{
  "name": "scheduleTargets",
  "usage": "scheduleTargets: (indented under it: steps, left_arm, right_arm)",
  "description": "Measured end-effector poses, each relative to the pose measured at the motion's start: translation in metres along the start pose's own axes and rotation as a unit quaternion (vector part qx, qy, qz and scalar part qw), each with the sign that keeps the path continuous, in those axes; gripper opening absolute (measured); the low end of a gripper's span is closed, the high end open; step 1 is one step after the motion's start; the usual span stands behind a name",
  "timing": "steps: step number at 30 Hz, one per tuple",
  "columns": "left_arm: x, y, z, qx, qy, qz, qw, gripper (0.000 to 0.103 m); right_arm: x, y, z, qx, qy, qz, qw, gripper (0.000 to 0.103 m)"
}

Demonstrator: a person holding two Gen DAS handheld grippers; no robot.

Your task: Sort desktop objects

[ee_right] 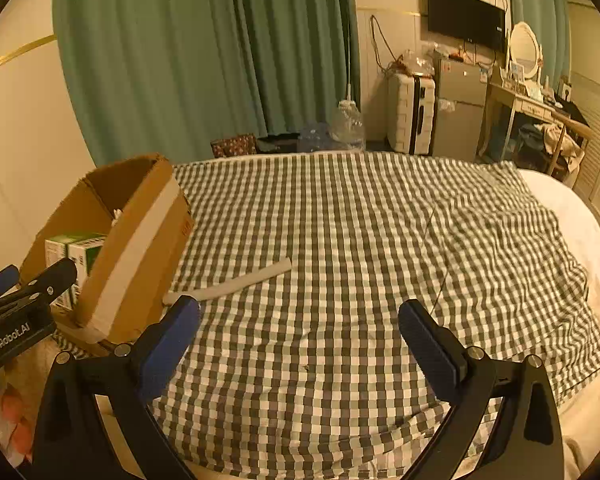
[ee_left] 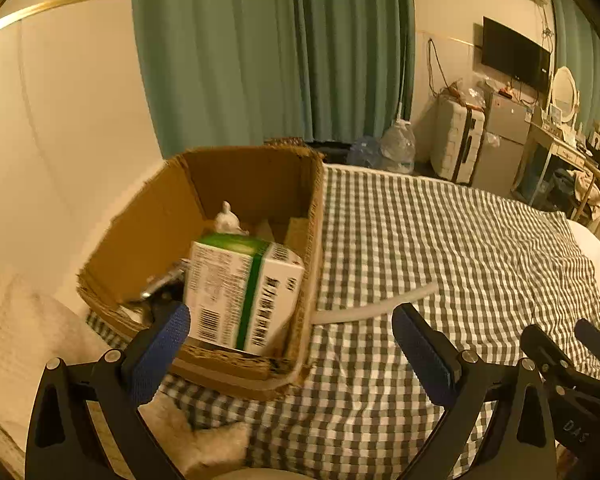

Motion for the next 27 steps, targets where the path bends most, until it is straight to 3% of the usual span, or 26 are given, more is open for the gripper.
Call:
scheduleTargets:
  steps: [8,15,21,27]
  left_arm:
    - [0.010,-0.026,-0.063,0.070,-0.037,0.008,0.9968,0.103]
    - [0.018,-0.083,-0.124,0.089,-0.111,0.023,0.9895,0.103]
    - [0.023,-0.153,-0.133,0.082,-0.129,0.057,0.9866,0.103]
    - [0.049,-0.204,-0.124,0.066,-0.127,0.105,0.9841,0.096]
  right_arm:
    - [-0.009,-0.025,-0.043,0.015,-0.017,0.010,1.000,0.100]
    - [-0.016,-0.054,-0.091,0.034,-0.029,0.018,0.999,0.100]
    - [-0.005,-0.088,-0.122,0.023,-0.065,0.056,0.996,0.100]
    - [0.002,-0.108,-0.134,0.018,-0.071,0.072,0.995,0.100]
Point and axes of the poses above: each gripper's, at about its wrist camera, not at the fingertips, and y roughly against the way its jaws point, z to its left, x to its underside, the point moved 6 cm from there along -y, roughly the way its jaws point, and after that the axes turned 2 degrees about y, right-handed, at the moved point
